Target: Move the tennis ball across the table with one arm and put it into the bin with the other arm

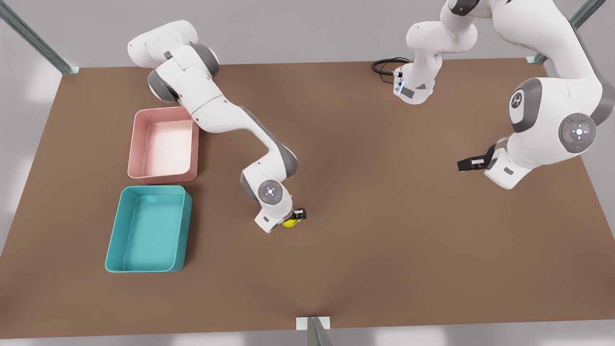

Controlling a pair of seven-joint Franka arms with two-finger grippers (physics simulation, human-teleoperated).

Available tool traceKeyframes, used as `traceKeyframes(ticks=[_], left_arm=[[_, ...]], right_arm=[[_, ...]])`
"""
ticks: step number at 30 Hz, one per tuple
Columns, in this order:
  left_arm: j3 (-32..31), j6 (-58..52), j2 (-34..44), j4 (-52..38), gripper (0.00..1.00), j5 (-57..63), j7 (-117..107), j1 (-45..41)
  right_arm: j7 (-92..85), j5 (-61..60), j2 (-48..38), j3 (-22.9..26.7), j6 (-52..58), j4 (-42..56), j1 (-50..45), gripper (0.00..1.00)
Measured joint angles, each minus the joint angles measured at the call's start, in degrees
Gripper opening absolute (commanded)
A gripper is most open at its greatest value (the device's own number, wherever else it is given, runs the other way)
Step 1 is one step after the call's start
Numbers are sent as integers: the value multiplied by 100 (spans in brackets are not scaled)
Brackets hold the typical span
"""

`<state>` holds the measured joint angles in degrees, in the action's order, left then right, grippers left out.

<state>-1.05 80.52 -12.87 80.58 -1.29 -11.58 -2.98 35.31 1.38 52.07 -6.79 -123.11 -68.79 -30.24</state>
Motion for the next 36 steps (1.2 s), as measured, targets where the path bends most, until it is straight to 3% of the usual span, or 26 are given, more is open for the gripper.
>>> traceKeyframes(ticks=[32, 36], left_arm=[[0, -8, -55, 4, 100, -17, -342, 81], [0, -7, -55, 4, 100, -16, -349, 87]], right_arm=[[934, 23, 435, 11, -503, -217, -55, 100], [967, 23, 437, 11, -537, -217, -52, 85]])
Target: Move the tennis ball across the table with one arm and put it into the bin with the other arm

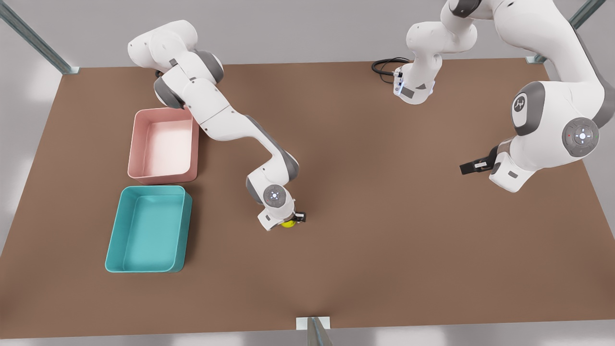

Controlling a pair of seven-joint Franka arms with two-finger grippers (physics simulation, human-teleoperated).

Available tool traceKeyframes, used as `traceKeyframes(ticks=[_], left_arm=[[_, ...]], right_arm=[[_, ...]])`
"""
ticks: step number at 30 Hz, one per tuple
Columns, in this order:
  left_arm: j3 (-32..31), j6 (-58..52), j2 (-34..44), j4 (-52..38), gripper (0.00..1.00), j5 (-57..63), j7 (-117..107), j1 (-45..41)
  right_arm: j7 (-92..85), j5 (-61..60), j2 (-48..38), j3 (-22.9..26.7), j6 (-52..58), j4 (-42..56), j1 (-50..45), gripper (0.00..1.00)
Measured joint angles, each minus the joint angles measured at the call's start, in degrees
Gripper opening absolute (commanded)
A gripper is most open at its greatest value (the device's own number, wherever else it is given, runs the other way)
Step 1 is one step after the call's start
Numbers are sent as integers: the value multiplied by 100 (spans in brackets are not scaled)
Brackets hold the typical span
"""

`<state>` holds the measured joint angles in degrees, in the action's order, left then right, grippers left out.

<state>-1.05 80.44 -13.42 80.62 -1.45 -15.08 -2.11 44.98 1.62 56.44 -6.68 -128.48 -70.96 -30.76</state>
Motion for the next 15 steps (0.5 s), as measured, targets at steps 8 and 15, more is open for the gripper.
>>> traceKeyframes(ticks=[8, 15], left_arm=[[0, 1, -17, 6, 100, -5, 7, 19], [9, 1, -18, 0, 100, -8, 46, 89]], right_arm=[[-32, -29, -90, -4, -23, -2, 154, 75], [-605, -51, -1323, 5, 869, -127, 1498, 76]])
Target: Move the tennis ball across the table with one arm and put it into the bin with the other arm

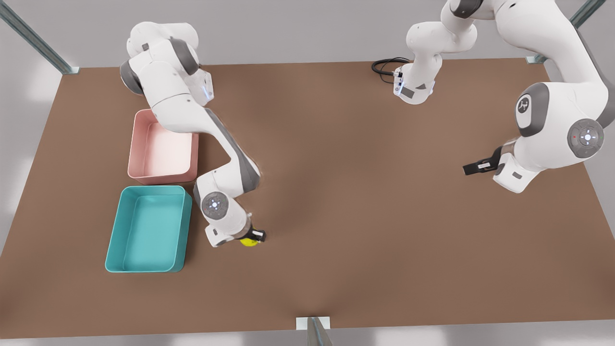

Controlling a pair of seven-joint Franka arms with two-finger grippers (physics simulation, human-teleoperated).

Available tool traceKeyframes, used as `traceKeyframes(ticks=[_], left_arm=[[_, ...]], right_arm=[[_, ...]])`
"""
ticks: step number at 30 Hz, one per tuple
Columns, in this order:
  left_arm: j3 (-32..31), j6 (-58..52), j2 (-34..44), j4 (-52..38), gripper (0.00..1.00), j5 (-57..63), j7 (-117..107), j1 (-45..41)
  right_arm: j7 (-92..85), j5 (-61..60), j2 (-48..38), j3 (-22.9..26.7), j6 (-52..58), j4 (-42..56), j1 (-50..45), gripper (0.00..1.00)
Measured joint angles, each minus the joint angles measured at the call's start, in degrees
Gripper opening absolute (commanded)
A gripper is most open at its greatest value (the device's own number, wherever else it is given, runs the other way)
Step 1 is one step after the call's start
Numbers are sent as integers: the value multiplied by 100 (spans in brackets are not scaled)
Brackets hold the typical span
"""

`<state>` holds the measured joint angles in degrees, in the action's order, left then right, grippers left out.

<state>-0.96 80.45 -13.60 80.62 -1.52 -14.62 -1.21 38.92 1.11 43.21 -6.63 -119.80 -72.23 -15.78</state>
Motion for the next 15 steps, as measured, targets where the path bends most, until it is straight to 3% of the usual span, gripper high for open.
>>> traceKeyframes(ticks=[5, 9, 10, 11, 15], left_arm=[[-8, -8, -21, 26, 100, -28, 26, -3], [-9, -14, -28, 41, 100, -39, 42, -4], [-9, -16, -30, 42, 100, -40, 46, -3], [-9, -18, -30, 43, 100, -41, 49, -2], [-9, -22, -31, 44, 100, -43, 61, -2]], right_arm=[[-932, 343, -279, 82, 1026, -70, 1754, 76], [-1633, 648, -77, 101, 1384, -213, 2282, 76], [-1786, 698, -89, 101, 1415, -345, 2330, 78], [-1930, 739, -94, 101, 1437, -423, 2359, 100], [-2432, 805, -78, 95, 1494, -492, 2393, 100]])
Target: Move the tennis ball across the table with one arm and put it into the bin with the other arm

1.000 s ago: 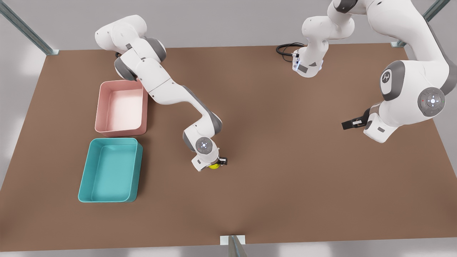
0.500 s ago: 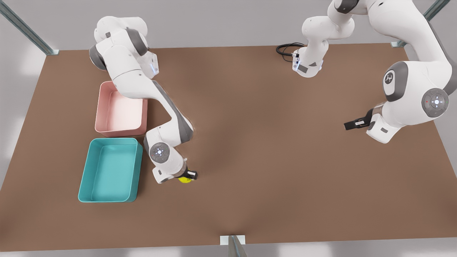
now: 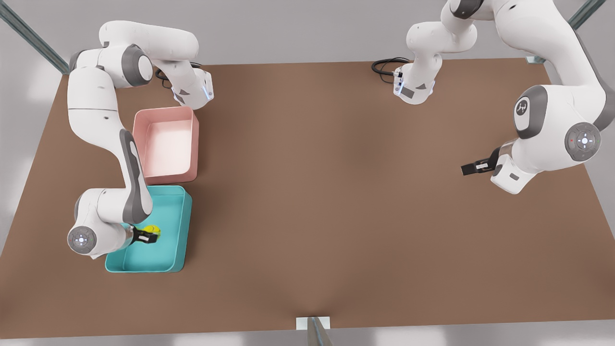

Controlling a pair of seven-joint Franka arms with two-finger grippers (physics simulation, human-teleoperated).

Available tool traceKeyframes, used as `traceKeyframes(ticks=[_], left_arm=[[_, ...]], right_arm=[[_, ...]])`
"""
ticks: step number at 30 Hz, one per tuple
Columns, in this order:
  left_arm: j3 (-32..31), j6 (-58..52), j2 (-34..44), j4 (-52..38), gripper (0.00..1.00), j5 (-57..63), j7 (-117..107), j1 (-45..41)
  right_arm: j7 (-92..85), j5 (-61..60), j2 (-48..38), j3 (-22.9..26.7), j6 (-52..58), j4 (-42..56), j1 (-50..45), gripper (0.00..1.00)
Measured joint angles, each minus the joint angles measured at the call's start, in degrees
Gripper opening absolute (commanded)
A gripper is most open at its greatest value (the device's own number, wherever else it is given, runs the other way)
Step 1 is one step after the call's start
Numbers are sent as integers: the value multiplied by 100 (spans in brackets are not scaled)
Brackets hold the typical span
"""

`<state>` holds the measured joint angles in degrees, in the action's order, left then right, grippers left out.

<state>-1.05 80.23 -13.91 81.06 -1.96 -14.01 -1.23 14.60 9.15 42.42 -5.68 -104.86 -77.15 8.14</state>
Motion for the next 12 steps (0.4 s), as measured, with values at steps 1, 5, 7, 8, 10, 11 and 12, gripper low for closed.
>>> traceKeyframes(ticks=[1, 5, 7, 8, 10, 11, 12], left_arm=[[0, -1, -2, 0, 100, 0, 3, 0], [0, -6, -4, 0, 100, -1, 11, 0], [0, -9, -4, 3, 100, -1, 15, 0], [0, -11, -4, 6, 100, -1, 18, 0], [0, -17, -4, 8, 100, -1, 21, 0], [0, -22, -4, 8, 100, -1, 23, 0], [0, -28, -4, 9, 100, -1, 25, 0]], right_arm=[[-109, 5, 1, -2, 9, -2, 6, 100], [-471, -22, -261, -63, 98, 330, -51, 100], [-623, -78, -687, -143, 354, 691, -129, 100], [-692, -99, -931, -163, 570, 834, -139, 100], [-801, -162, -1582, -141, 1031, 818, -185, 100], [-838, -218, -1892, -131, 1218, 702, -197, 100], [-872, -260, -2108, -125, 1376, 588, -205, 100]])
